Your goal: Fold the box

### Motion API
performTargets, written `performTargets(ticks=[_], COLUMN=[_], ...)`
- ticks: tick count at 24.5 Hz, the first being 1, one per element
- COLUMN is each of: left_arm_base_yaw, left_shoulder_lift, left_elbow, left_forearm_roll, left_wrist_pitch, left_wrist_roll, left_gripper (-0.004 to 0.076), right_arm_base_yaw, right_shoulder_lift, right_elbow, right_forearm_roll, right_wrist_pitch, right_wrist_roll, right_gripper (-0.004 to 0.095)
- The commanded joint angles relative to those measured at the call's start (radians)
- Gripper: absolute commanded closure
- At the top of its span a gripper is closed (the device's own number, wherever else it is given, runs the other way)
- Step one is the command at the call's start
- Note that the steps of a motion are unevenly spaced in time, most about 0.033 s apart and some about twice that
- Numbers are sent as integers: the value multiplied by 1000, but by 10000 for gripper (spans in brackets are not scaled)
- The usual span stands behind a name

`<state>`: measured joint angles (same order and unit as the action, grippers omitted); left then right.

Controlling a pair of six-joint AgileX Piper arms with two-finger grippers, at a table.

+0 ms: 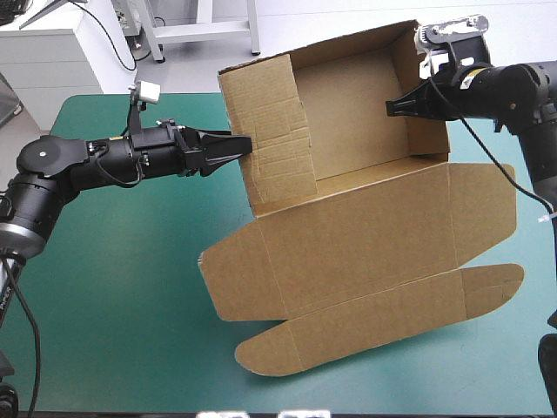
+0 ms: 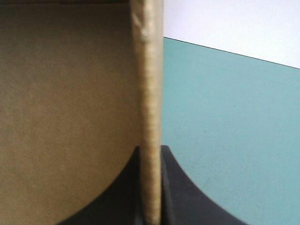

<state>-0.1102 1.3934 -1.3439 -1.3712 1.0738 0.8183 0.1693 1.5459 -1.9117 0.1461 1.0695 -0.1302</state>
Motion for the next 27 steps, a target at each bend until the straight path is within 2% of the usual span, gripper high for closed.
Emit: performTargets(ticks=[1, 4, 11, 18, 20, 24, 26, 27], left_arm_base_yaw=[-69, -169, -326, -398, -398, -396, -396, -396], left_shoulder_lift=[-30, -30, -4, 84, 102, 131, 142, 147], left_elbow=[-94, -178, -295, -390, -403, -409, -412, -417], left_forearm_roll=[132, 511, 1045, 1158, 1186, 1183, 1183, 1185], left_wrist_pitch=[-131, -265, -312, -292, -274, -276, -278, -278], left_wrist_roll=[-156, -423, -804, -911, -933, -933, -933, -933], left_gripper=[169, 189, 305, 321, 367, 566, 722, 729], right_arm_base_yaw=[30, 39, 39, 41, 41, 41, 41, 41], right_shoulder_lift=[-38, -38, -38, -8, 1, 21, 37, 47], right_elbow=[-27, -27, -27, -27, -27, -27, -27, -27], right_forearm_roll=[20, 18, -8, -8, -8, -20, -20, -20], right_wrist_pitch=[-90, -124, -134, -126, -120, -117, -112, -104], right_wrist_roll=[42, 74, 104, 116, 116, 116, 121, 123], right_gripper=[922, 922, 922, 922, 922, 923, 923, 923])
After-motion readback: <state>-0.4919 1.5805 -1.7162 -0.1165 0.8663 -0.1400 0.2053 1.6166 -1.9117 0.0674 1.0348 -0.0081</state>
